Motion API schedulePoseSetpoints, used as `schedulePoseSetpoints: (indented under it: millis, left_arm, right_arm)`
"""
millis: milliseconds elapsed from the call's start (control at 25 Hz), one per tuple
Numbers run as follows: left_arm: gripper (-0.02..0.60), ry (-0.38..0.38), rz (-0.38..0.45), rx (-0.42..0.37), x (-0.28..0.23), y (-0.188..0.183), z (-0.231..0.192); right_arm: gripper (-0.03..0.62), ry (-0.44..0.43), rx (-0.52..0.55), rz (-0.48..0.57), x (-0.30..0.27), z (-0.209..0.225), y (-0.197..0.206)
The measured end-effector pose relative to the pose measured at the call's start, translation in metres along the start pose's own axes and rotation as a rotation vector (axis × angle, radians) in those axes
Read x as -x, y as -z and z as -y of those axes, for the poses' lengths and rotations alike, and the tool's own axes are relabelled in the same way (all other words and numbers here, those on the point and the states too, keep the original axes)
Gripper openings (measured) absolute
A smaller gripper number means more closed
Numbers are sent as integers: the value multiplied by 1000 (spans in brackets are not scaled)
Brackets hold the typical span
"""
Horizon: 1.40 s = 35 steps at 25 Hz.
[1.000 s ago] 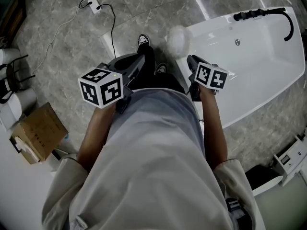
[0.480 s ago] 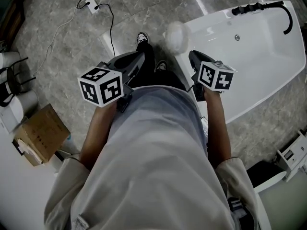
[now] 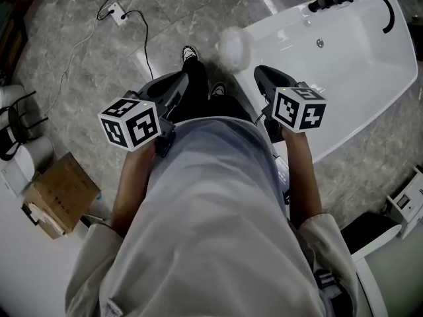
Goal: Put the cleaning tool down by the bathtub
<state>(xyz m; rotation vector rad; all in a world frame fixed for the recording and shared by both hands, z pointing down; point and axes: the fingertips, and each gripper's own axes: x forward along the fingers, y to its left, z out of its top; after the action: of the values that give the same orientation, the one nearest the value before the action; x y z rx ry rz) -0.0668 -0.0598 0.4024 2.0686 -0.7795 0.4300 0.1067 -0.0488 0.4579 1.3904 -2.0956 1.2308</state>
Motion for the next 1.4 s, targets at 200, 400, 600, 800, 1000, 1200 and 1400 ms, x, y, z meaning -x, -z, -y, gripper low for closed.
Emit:
schedulePoseSetpoints:
  millis: [200, 400, 600, 800, 1000, 1200, 1400]
  left_arm:
    - [9, -4, 9, 5, 2, -2, 0]
    - [9, -18, 17, 1, 2, -2, -1]
    - [9, -27, 29, 9, 5, -2, -2]
    - [9, -73, 59, -32, 14, -6, -4]
    - [9, -95, 90, -40, 22, -11, -6]
    - [9, -97, 92, -44, 22, -10, -5]
    - [9, -97, 96, -33, 21, -11, -6]
  right_arm:
    - [32, -16, 18, 29, 14, -12, -8]
    - [28, -14, 45, 65, 27, -20, -18]
    - [18, 12, 89, 101, 41, -28, -27]
    - [12, 12, 76, 107, 46, -34, -26]
    - [11, 0, 90, 92, 48, -39, -24]
    - [11, -19, 97, 80, 50, -38, -23]
    - [11, -6, 95, 51, 50, -34, -17]
